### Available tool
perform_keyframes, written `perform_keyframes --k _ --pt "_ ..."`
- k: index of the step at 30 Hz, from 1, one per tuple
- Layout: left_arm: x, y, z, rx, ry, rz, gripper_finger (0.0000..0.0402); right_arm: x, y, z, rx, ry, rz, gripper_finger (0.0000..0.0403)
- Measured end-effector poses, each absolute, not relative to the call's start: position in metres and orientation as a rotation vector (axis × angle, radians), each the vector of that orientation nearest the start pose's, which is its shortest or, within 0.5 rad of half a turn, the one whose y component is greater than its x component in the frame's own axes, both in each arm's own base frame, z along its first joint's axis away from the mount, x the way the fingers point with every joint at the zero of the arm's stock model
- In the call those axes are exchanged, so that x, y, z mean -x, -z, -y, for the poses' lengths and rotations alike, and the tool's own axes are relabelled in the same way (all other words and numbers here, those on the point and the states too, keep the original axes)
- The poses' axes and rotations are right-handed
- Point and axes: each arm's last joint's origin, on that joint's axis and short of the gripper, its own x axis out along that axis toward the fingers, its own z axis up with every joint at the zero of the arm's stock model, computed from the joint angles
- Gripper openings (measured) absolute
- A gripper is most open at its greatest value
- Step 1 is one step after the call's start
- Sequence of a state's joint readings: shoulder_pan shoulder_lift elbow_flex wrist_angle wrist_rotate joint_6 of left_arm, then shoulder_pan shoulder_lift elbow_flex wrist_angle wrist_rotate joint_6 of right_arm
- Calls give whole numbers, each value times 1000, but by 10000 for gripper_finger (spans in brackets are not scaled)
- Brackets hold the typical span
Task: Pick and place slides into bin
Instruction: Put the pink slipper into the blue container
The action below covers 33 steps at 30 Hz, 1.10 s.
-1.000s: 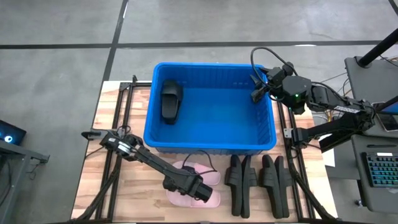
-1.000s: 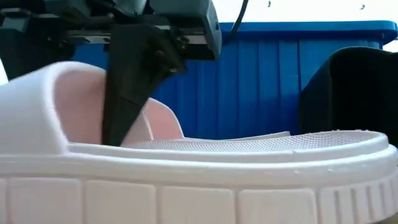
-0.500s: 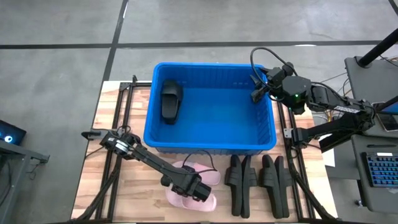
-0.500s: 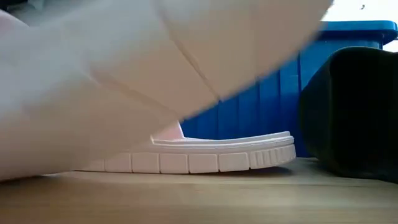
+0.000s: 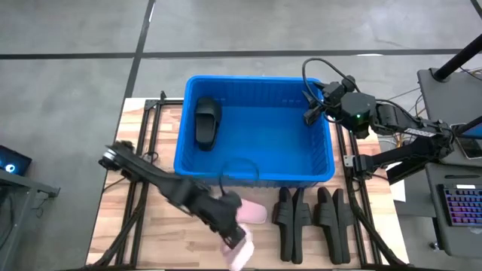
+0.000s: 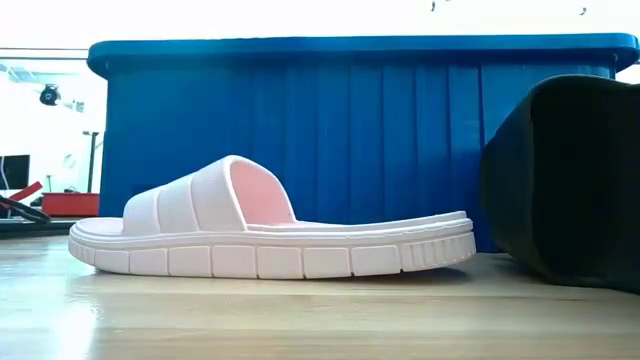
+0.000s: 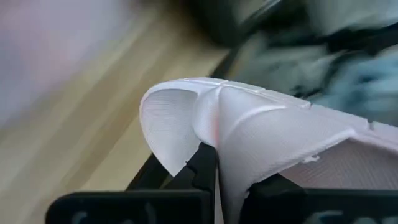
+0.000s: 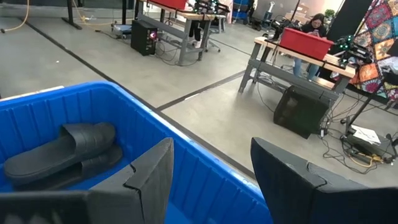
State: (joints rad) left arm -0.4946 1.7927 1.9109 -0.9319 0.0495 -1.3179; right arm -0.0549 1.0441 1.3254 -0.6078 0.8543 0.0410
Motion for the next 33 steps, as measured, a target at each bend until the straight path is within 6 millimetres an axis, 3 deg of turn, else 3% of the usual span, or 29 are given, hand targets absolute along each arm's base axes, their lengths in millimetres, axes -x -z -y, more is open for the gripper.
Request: perform_keyframes --k 4,7,10,13,18,23,26,33 --pt "-319 -438 165 893 41 -549 1 -186 -428 32 97 907 -305 206" --pt "-306 -469 147 705 11 -305 1 -186 -428 32 98 908 -307 206" --pt "-293 -487 125 466 -115 -185 0 -186 -428 32 98 909 -307 206" --pt "-290 -492 98 239 -280 -155 0 -186 -428 32 98 909 -307 206" --pt "-296 -483 49 -25 -455 -289 0 -186 -428 32 83 911 -299 206" --pt "-304 -453 -10 -177 -615 -576 0 -186 -429 32 72 914 -293 206" --pt "-315 -434 -38 -306 -571 -750 0 -186 -429 32 56 916 -284 206" --pt "-350 -384 -98 -456 -521 -953 0 -186 -429 32 23 921 -268 206"
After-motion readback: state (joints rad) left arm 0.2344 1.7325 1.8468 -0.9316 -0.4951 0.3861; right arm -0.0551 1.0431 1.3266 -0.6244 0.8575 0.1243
